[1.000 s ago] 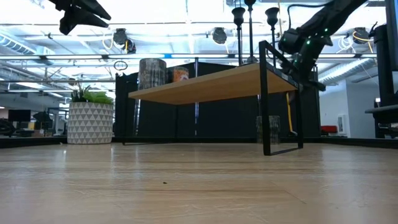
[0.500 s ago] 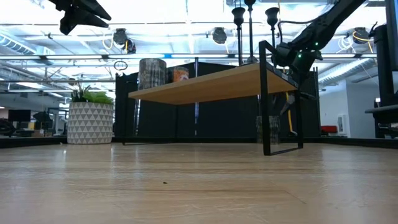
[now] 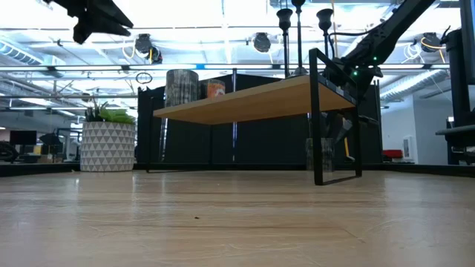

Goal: Pick & Place candle stick holders
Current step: Put the orange scented candle on the shelf

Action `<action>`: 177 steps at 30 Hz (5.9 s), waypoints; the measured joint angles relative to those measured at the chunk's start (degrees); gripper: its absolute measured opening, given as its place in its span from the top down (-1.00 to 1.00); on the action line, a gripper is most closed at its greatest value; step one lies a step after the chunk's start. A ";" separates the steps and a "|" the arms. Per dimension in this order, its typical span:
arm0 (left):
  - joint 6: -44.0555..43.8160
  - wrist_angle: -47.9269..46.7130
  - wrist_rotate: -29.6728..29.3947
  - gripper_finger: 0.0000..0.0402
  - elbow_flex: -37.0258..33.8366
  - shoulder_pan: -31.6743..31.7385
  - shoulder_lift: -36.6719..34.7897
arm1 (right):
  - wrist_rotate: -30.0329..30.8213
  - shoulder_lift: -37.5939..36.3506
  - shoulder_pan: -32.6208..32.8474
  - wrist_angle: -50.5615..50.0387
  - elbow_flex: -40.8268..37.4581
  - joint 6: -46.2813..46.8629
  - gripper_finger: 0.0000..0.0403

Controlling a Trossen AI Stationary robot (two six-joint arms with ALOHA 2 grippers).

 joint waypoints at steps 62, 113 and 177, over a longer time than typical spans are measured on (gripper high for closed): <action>-1.94 14.86 3.58 0.43 -16.09 0.00 -10.45 | 4.41 -5.07 3.03 0.78 -0.17 -4.36 1.00; -4.51 15.28 0.63 0.43 -16.09 0.00 -3.55 | -10.75 3.72 22.34 -23.37 50.31 -29.67 1.00; 26.75 6.20 -0.87 0.36 34.76 -0.02 46.68 | -19.80 12.57 25.35 -28.38 51.78 -38.51 1.00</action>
